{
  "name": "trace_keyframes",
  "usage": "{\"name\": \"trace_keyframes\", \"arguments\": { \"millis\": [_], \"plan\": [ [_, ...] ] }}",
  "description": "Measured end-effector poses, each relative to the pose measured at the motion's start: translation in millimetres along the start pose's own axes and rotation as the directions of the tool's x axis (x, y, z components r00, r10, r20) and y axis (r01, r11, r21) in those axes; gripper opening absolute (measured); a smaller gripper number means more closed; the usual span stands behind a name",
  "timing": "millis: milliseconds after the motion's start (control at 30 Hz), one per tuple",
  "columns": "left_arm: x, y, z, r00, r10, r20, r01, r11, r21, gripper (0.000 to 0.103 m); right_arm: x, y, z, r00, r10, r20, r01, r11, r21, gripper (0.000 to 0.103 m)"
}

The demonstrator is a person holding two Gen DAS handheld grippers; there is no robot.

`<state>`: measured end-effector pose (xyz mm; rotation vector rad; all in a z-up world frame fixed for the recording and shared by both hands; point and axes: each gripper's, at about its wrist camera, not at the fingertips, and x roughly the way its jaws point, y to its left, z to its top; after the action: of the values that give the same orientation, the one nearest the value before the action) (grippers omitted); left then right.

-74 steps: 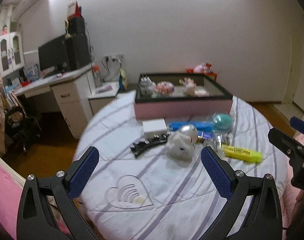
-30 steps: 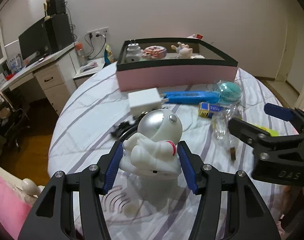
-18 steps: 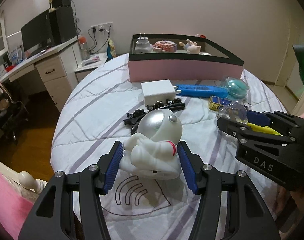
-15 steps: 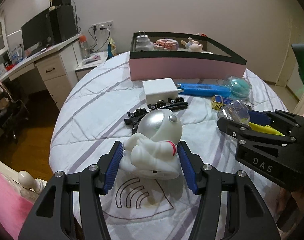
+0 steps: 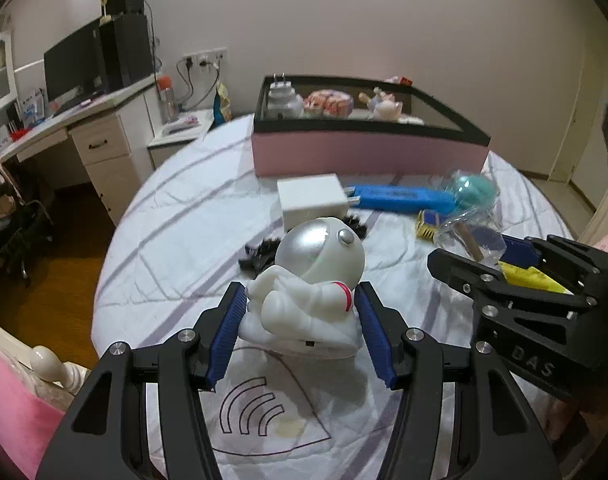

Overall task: Organize rigid objects
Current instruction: 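Lift the astronaut figure and clear cup and carry them over the tray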

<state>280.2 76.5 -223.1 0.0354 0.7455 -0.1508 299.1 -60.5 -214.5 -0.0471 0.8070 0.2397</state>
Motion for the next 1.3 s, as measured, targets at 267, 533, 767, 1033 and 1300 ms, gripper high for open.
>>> {"name": "trace_keyframes", "arguments": {
  "millis": [267, 533, 767, 1033, 1300],
  "plan": [
    [-42.1, -10.4, 26.8, 0.992, 0.015, 0.122, -0.015, 1.000, 0.000, 0.057, -53.8, -9.6, 6.1, 0.990, 0.023, 0.136, -0.027, 0.999, 0.028, 0.050],
    [-101.8, -36.8, 46.4, 0.958, 0.009, 0.288, -0.016, 1.000, 0.020, 0.057, -120.6, -8.2, 19.0, 0.951, 0.006, 0.309, -0.005, 1.000, -0.004, 0.050],
    [-146.1, -53.4, 57.9, 0.903, 0.027, 0.430, -0.053, 0.997, 0.048, 0.057, -170.3, -9.7, 23.5, 0.894, -0.013, 0.447, 0.021, 1.000, -0.013, 0.050],
    [-171.1, -69.0, 67.3, 0.859, 0.041, 0.510, -0.093, 0.993, 0.077, 0.057, -201.2, -12.0, 31.0, 0.850, -0.032, 0.526, 0.040, 0.999, -0.004, 0.050],
    [-179.2, -78.5, 80.4, 0.826, 0.046, 0.562, -0.118, 0.989, 0.092, 0.057, -212.1, -15.1, 38.4, 0.827, -0.045, 0.560, 0.049, 0.999, 0.008, 0.050]
  ]
}}
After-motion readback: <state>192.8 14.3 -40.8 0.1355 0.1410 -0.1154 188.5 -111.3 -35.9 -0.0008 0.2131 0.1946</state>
